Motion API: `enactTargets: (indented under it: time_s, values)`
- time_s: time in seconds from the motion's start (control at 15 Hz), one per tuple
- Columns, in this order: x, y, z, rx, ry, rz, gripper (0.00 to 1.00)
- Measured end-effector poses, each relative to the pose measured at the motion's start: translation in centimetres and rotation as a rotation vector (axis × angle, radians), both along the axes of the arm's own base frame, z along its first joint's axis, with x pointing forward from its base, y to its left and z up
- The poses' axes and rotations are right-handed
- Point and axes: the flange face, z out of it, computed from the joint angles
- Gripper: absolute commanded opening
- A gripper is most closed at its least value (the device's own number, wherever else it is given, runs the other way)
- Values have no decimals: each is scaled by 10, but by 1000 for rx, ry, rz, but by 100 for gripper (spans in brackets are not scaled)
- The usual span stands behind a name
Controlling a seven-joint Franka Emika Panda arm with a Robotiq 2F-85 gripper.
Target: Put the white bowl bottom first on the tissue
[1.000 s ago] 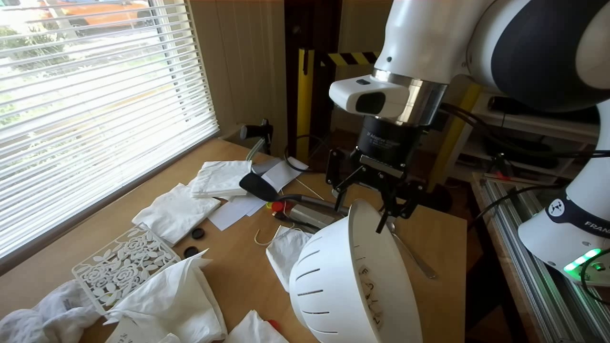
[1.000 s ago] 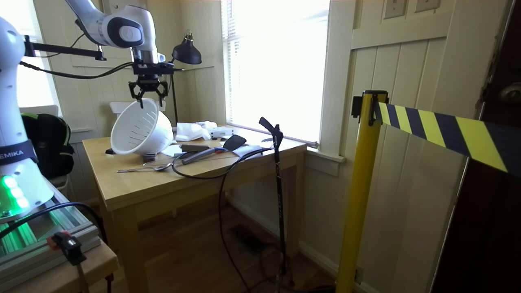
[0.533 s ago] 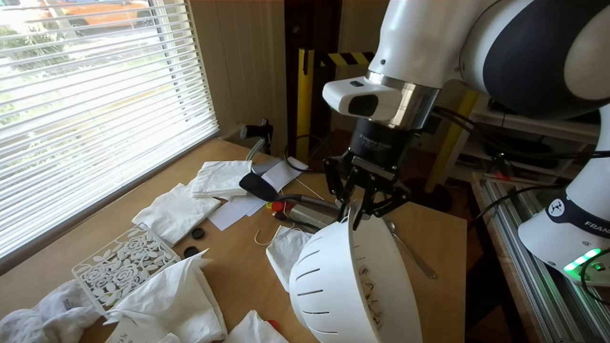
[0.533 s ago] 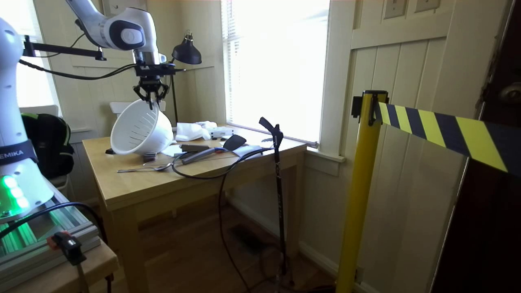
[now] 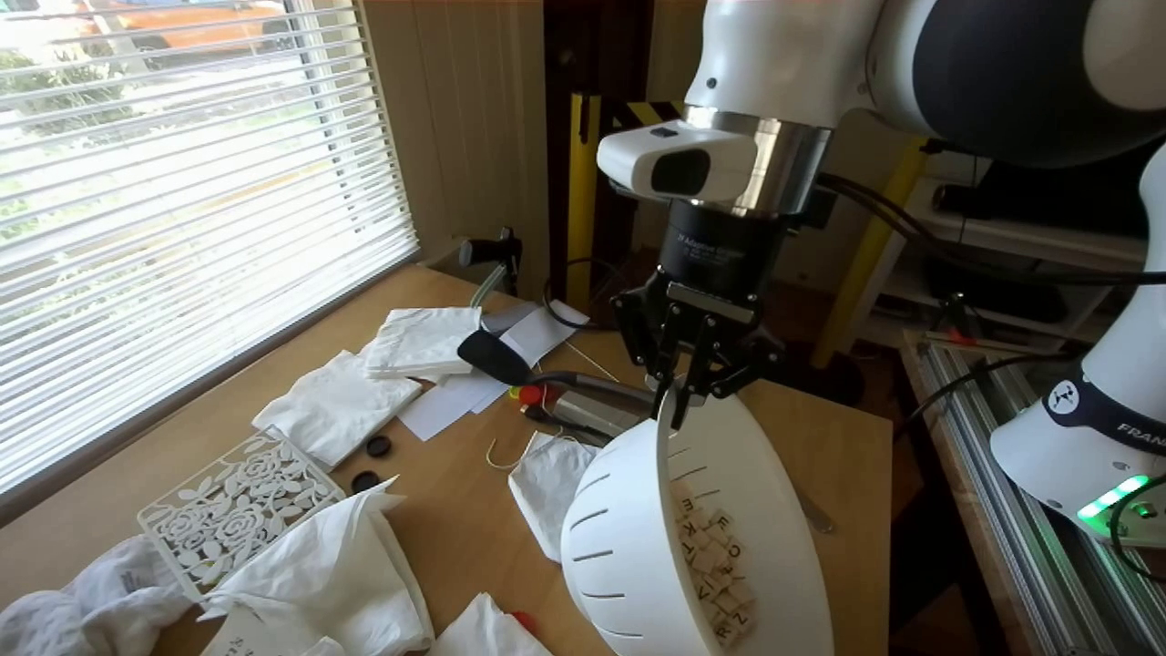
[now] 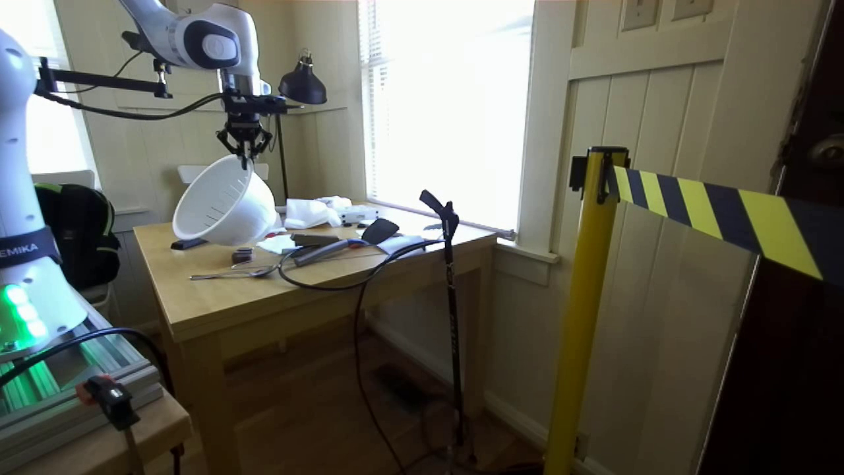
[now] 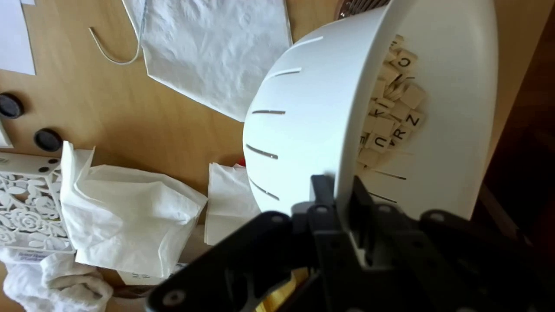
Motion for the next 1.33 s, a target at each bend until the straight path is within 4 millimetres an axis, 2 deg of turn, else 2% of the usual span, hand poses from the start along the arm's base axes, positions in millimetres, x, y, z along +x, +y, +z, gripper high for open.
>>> enactTargets:
  time_s: [0.13, 0.33, 0.6, 0.73, 0.87, 1.0, 1.07, 1.2, 1.33]
  values:
    - [7, -4, 8, 43, 27, 24, 4]
    - [27, -26, 14, 109, 127, 38, 4]
    - [67, -67, 8, 136, 304, 13, 4]
    - [92, -80, -1, 144, 363, -26, 3]
    - [117, -82, -16, 146, 414, -92, 3]
    - [141, -75, -38, 139, 463, -182, 3]
    - [153, -69, -49, 136, 488, -227, 14]
    - [172, -60, -67, 132, 527, -303, 14]
    - [181, -58, -71, 134, 552, -323, 14]
